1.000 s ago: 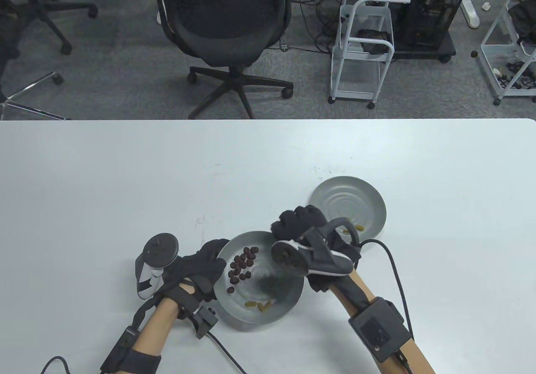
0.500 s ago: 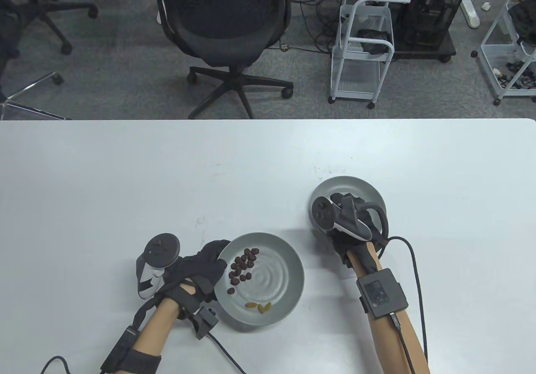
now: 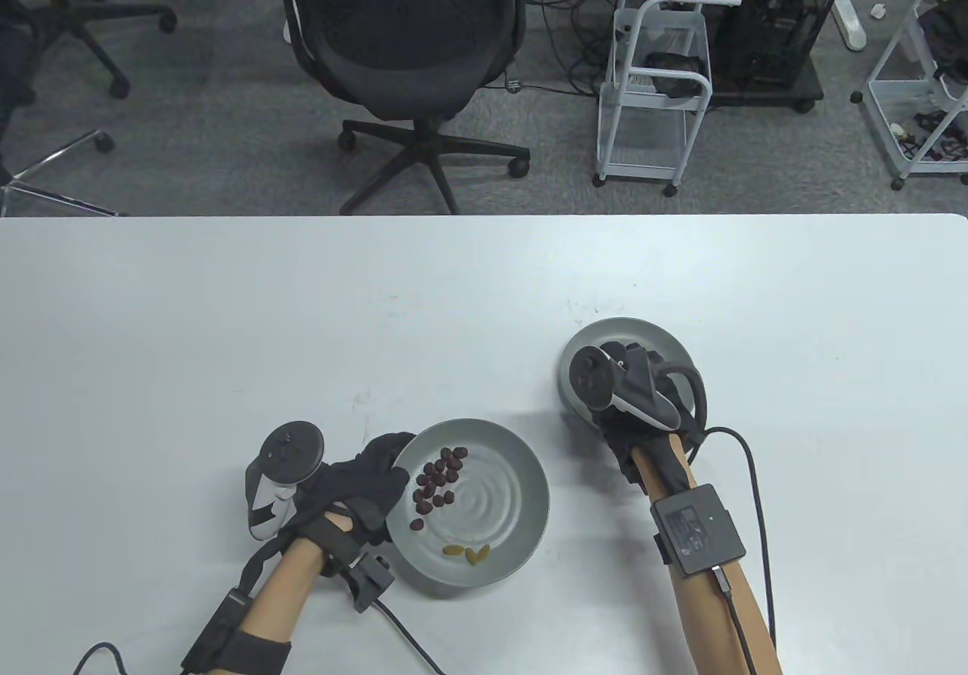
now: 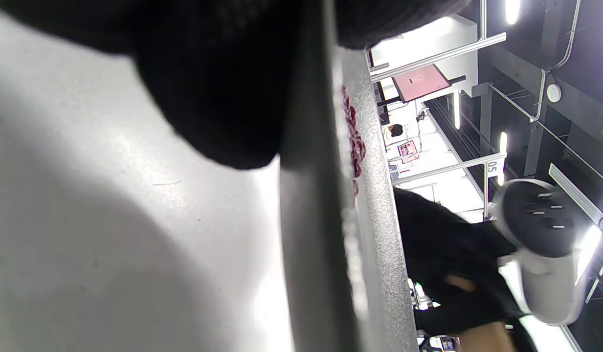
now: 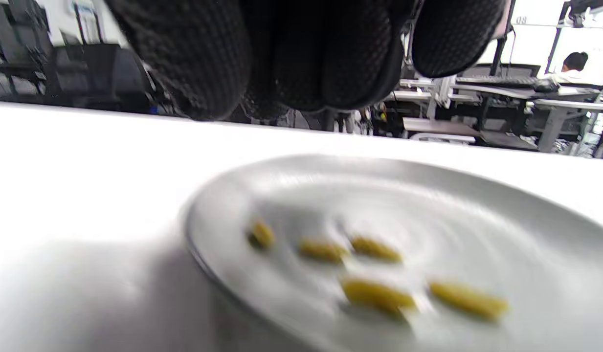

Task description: Pick raisins with hand pinch into plate

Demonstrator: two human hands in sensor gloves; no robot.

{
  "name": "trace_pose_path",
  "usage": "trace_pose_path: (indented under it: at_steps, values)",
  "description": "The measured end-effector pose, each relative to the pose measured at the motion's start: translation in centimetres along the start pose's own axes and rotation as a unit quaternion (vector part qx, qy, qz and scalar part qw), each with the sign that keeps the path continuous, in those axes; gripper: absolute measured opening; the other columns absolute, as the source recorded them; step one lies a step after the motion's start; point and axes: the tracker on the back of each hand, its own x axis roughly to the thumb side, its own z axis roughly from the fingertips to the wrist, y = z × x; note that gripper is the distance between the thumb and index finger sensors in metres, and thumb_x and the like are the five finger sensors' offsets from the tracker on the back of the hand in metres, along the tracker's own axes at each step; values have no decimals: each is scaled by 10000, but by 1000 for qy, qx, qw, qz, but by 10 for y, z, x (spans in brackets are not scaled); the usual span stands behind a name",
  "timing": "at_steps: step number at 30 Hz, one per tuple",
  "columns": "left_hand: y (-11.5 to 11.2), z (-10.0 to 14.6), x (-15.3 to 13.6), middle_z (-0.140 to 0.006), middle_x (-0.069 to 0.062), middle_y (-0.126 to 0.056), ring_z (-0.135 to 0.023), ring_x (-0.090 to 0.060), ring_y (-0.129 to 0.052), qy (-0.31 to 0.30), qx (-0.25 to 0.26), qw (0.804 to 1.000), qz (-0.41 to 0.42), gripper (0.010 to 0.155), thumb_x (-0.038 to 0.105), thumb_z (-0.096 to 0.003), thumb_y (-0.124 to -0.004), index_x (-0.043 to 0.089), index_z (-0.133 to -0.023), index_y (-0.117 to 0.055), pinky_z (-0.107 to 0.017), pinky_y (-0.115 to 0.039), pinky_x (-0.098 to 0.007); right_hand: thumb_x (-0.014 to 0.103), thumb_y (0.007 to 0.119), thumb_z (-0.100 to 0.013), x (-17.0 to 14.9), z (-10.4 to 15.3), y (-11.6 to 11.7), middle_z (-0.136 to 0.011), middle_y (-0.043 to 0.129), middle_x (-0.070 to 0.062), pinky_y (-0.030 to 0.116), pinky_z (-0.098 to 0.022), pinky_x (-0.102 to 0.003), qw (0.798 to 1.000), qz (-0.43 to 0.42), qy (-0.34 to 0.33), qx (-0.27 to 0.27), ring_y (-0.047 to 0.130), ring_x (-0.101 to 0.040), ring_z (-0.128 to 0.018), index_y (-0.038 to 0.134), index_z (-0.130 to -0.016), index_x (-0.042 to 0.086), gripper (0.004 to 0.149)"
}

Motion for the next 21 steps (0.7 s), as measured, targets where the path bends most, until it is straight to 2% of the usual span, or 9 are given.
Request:
trace_pose_path:
  at_steps: [5, 8, 11, 14, 17, 21]
  values:
    - [0, 0, 0, -789, -156, -955, -141, -223, -1028, -1, 1, 1000, 1, 585, 303, -479, -730, 157, -1035, -617, -55, -902, -340, 396, 845, -495, 55, 35, -52, -840, 839, -103, 668, -673, -634, 995, 2, -92, -45, 867, -325, -665, 831, -938, 166, 499]
    - [0, 0, 0, -787, -154, -957, -139, -223, -1028, -1, 2, 1000, 1, 585, 303, -479, -730, 155, -1034, -618, -54, -902, -340, 402, 839, -497, 90, 60, -65, -865, 821, -107, 662, -681, -632, 987, 5, -151, -57, 855, -328, -689, 815, -954, 176, 510]
    - [1, 0, 0, -786, -156, -957, -139, -222, -1028, -1, 3, 1000, 1, 585, 303, -479, -730, 154, -1034, -618, -54, -902, -339, 405, 836, -499, 123, 87, -64, -877, 807, -112, 657, -682, -633, 973, -12, -230, -25, 846, -331, -699, 813, -955, 179, 510]
    - [1, 1, 0, -786, -154, -957, -138, -222, -1029, -2, 3, 1000, 3, 586, 304, -479, -730, 155, -1034, -618, -53, -903, -338, 405, 840, -497, 147, 108, -53, -875, 804, -116, 657, -681, -632, 955, -18, -294, 32, 843, -332, -697, 815, -951, 175, 509]
    - [1, 1, 0, -785, -155, -958, -137, -221, -1029, -2, 3, 1000, 3, 586, 304, -479, -731, 153, -1034, -618, -53, -903, -338, 405, 861, -488, 163, 121, -43, -885, 795, -114, 652, -686, -634, 943, 10, -324, 75, 837, -332, -706, 805, -962, 176, 529]
    - [1, 1, 0, -784, -153, -960, -135, -218, -1030, -3, 2, 1000, 3, 584, 305, -479, -731, 155, -1032, -621, -51, -903, -337, 407, 868, -483, 177, 127, -31, -897, 784, -111, 647, -692, -633, 936, 61, -334, 95, 830, -329, -718, 790, -976, 180, 548]
